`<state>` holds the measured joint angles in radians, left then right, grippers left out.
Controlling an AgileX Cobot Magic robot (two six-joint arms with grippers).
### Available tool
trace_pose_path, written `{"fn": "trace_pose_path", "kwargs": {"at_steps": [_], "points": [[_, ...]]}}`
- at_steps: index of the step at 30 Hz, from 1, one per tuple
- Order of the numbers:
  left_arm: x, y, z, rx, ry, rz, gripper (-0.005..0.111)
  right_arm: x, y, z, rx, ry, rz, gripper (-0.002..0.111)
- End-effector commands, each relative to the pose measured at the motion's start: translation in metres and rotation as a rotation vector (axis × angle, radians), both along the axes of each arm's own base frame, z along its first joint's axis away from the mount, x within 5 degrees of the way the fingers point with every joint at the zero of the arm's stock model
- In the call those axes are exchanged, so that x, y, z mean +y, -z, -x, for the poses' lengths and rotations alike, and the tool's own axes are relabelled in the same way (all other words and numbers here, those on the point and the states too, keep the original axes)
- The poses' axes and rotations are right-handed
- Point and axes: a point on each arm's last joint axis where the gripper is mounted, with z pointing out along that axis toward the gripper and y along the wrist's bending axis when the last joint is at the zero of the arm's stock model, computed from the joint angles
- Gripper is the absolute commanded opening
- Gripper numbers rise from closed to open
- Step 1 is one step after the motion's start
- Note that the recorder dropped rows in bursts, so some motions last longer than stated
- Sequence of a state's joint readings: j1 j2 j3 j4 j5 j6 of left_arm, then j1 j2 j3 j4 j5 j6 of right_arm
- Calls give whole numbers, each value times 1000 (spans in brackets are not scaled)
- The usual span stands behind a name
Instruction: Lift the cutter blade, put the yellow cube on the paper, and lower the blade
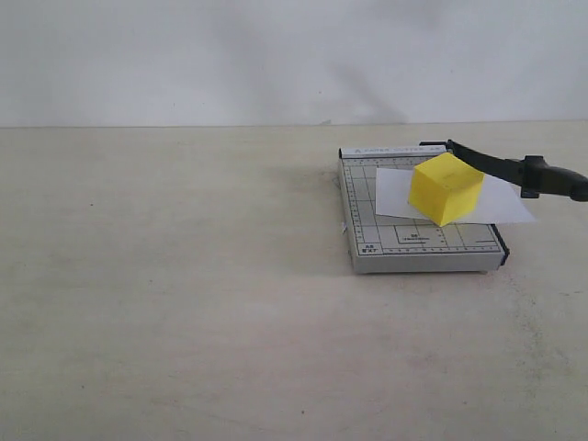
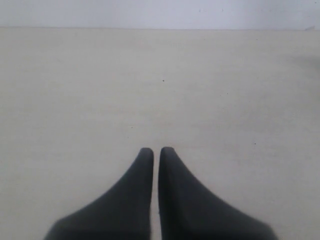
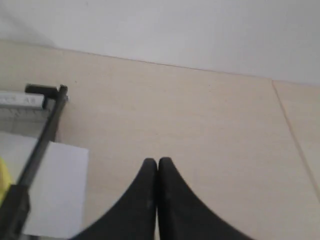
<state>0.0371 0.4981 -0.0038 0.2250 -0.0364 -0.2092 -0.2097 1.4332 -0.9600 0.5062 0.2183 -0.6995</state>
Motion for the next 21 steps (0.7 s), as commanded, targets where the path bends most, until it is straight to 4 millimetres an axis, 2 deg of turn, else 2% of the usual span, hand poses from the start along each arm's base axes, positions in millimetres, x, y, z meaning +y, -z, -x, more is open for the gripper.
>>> {"fn": "trace_pose_path", "kwargs": {"at_steps": [1,3,7,9,12,13,17,21], "points": [[0,-1,0,-19,-4,14,4,4,-5,3,-15,97,-196,0],[0,-1,0,-19,-4,14,4,12,1,5,18,36,-111,0],[0,-1,0,-19,-4,14,4,32,9,7,60,-17,-145,7],[0,-1,0,-19,-4,14,4,44,9,7,68,-87,-78,20],[0,-1,0,-19,-4,14,4,62,10,8,84,-156,-2,46],[0,-1,0,-19,-4,14,4,67,10,8,82,-159,4,50],[0,-1,0,-19,-4,14,4,67,21,11,68,-53,-49,52],[0,-1,0,-19,-4,14,4,63,35,19,142,24,-82,52]]}}
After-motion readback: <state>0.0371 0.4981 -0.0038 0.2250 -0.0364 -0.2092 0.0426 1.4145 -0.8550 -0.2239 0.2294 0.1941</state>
